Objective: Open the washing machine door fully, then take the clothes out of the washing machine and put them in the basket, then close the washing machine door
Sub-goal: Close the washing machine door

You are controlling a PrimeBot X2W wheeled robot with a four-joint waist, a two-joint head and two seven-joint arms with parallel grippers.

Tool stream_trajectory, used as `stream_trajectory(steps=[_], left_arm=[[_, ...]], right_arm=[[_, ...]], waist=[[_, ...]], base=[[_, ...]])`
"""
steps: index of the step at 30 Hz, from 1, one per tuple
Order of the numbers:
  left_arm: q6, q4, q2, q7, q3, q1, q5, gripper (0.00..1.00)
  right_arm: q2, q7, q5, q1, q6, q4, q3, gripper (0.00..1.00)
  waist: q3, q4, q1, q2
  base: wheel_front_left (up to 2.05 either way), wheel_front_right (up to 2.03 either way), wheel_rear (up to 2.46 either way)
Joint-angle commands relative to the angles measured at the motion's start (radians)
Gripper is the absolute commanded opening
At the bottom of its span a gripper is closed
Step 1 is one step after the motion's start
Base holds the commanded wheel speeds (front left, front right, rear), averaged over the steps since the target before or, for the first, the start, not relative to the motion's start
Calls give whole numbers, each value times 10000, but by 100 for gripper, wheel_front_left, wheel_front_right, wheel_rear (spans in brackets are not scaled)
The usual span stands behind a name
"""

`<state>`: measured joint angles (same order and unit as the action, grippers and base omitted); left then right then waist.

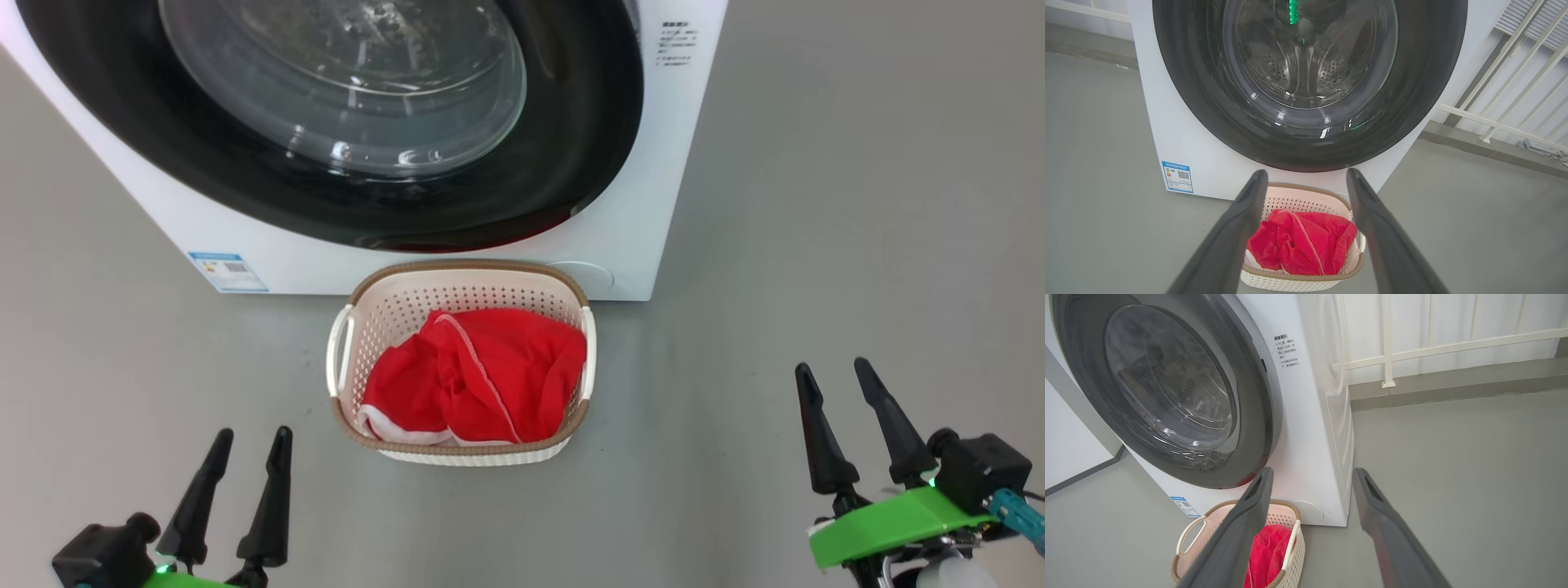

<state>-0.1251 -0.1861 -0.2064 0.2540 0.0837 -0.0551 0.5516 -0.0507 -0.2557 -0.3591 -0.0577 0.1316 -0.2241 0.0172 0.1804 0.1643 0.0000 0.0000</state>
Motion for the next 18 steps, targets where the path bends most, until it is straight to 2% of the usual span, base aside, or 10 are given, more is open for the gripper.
stream_trajectory(steps=[1, 18], left_arm=[[-56, 234, -270, 78, -371, -44, -144, 100], [-56, 345, -269, 78, -518, 302, -585, 100]], right_arm=[[5, -61, 107, 18, -9, 287, -198, 100], [-99, -61, 463, 1159, -9, 403, 353, 100]], waist=[[-85, -94, 0, 0], [-456, -327, 0, 0]], base=[[0, 0, 0], [0, 0, 0]])
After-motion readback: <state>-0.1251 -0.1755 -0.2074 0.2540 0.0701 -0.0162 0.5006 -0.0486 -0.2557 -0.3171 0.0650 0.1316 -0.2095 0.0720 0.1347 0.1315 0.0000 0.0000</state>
